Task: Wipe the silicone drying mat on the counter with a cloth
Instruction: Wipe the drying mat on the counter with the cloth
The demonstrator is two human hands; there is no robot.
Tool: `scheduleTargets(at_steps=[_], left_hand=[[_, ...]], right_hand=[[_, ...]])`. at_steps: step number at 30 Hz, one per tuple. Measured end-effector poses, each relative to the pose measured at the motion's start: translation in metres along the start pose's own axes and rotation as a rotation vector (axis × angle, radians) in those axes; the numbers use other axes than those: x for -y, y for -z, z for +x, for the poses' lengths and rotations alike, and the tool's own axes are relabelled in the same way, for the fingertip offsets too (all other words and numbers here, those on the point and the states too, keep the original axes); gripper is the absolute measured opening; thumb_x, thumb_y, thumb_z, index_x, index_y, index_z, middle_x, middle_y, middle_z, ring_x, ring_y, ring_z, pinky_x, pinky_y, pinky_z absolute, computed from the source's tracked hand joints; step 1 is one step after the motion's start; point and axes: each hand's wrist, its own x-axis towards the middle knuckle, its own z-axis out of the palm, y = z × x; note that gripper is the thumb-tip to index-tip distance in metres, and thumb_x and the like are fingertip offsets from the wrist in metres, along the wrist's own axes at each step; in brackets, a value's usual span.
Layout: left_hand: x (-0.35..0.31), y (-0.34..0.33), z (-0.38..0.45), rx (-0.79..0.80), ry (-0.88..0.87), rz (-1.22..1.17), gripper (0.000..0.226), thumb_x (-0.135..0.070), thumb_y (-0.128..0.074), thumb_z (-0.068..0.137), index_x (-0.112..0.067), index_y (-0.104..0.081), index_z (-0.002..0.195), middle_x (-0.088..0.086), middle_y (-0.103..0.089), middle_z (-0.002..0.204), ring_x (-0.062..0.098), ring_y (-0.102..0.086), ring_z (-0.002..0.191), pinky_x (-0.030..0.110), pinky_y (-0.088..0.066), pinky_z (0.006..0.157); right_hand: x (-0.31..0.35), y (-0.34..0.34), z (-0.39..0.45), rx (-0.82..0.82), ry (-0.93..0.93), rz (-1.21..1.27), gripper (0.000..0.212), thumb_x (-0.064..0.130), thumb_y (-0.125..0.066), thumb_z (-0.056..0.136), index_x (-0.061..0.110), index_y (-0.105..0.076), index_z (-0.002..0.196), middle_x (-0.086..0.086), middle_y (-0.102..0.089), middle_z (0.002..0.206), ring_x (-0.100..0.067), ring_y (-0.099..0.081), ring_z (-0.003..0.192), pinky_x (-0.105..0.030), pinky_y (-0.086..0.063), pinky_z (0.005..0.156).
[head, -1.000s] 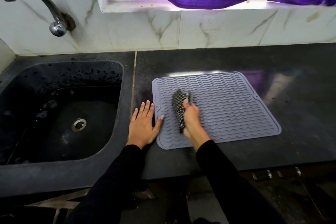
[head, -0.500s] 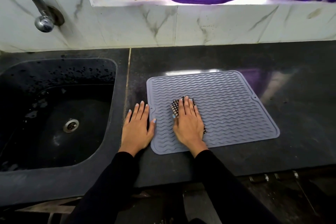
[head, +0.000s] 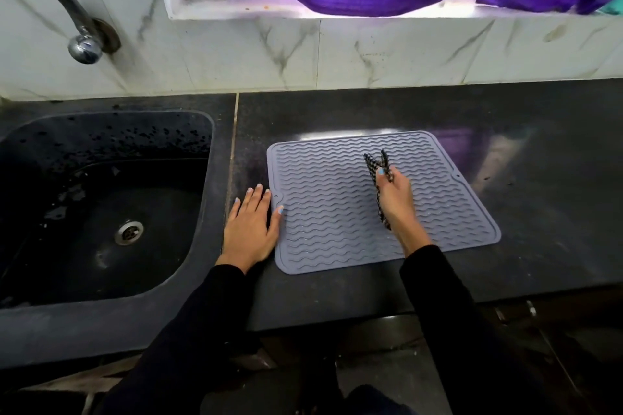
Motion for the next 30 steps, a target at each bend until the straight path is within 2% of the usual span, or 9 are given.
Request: scheduleTargets(at_steps=[3,5,7,13,18,22,24,28,30], left_hand=[[-0.008,0.001,0.011,0.006,0.031,0.064,0.073,-0.049,-0.002,0.087,-0.009,-0.017,0.147,0.005,-0.012,0.157,0.017,-0.002,0.145,0.038,0.004,0.117],[-0.008,0.001,0.023,0.007,0.069,0.073,0.074,-0.047,-0.001,0.086,-0.007,-0.013,0.147,0.007,-0.007,0.157,0.018,0.001,0.145,0.039,0.006,0.117],[-0.005,0.000,0.036,0.007,0.100,0.081,0.075,-0.046,-0.004,0.085,-0.005,-0.011,0.147,0.009,-0.006,0.157,0.020,0.000,0.145,0.039,0.007,0.116],[0.001,-0.005,0.048,-0.004,0.124,0.065,0.073,-0.046,-0.009,0.086,-0.004,-0.017,0.146,0.011,-0.012,0.156,0.021,-0.007,0.145,0.041,-0.001,0.117],[0.002,-0.004,0.046,-0.012,0.133,0.043,0.073,-0.048,-0.010,0.087,-0.006,-0.018,0.147,0.008,-0.011,0.157,0.018,-0.006,0.145,0.039,0.000,0.117],[0.003,-0.004,0.046,-0.013,0.135,0.037,0.074,-0.050,-0.011,0.086,-0.008,-0.018,0.147,0.006,-0.013,0.157,0.017,-0.005,0.145,0.038,0.000,0.117],[0.004,-0.005,0.046,-0.029,0.133,0.026,0.075,-0.050,-0.011,0.086,-0.008,-0.020,0.147,0.006,-0.014,0.156,0.017,-0.007,0.145,0.038,-0.001,0.118],[0.005,-0.007,0.047,-0.030,0.136,0.044,0.077,-0.053,-0.009,0.085,-0.009,-0.020,0.147,0.004,-0.013,0.157,0.015,-0.006,0.145,0.037,-0.001,0.117],[0.006,-0.008,0.048,-0.024,0.136,0.059,0.075,-0.052,-0.010,0.086,-0.010,-0.019,0.147,0.004,-0.012,0.157,0.015,-0.005,0.145,0.037,-0.001,0.117]], right_hand=[[-0.016,-0.010,-0.015,0.088,0.208,-0.503,0.045,0.024,-0.041,0.098,0.017,-0.036,0.141,-0.003,-0.046,0.139,-0.021,-0.041,0.129,-0.029,-0.033,0.101],[-0.031,-0.023,-0.020,0.084,0.386,-0.870,0.057,0.029,-0.039,0.097,0.014,-0.019,0.148,-0.004,-0.020,0.156,-0.018,-0.014,0.144,-0.032,-0.011,0.117],[-0.039,-0.026,-0.017,0.057,0.439,-0.947,0.063,0.028,-0.040,0.094,0.014,-0.014,0.149,-0.003,-0.011,0.158,-0.015,-0.005,0.146,-0.030,-0.001,0.117],[-0.025,-0.008,-0.010,0.047,0.189,-0.563,0.049,0.031,-0.047,0.094,0.037,-0.034,0.141,0.010,-0.038,0.147,-0.021,-0.048,0.126,-0.038,-0.037,0.105],[-0.021,-0.005,-0.008,0.010,0.120,-0.360,0.042,0.031,-0.049,0.094,0.031,-0.046,0.136,-0.001,-0.061,0.126,-0.022,-0.055,0.113,-0.032,-0.042,0.094],[-0.012,0.017,0.024,0.100,-0.305,0.544,0.036,0.015,-0.042,0.097,0.003,-0.050,0.130,-0.009,-0.063,0.110,-0.024,-0.059,0.103,-0.028,-0.048,0.082],[-0.011,0.032,0.039,0.101,-0.397,0.745,0.036,0.017,-0.037,0.099,0.001,-0.050,0.128,-0.009,-0.064,0.102,-0.021,-0.061,0.092,-0.028,-0.051,0.078],[-0.001,0.031,0.038,0.009,-0.080,0.171,0.035,0.020,-0.043,0.098,0.010,-0.051,0.130,-0.006,-0.061,0.112,-0.014,-0.055,0.093,-0.023,-0.046,0.071],[-0.011,0.013,0.029,0.090,0.157,-0.290,0.044,0.024,-0.042,0.098,0.020,-0.038,0.141,-0.003,-0.047,0.139,-0.018,-0.048,0.121,-0.035,-0.043,0.097]])
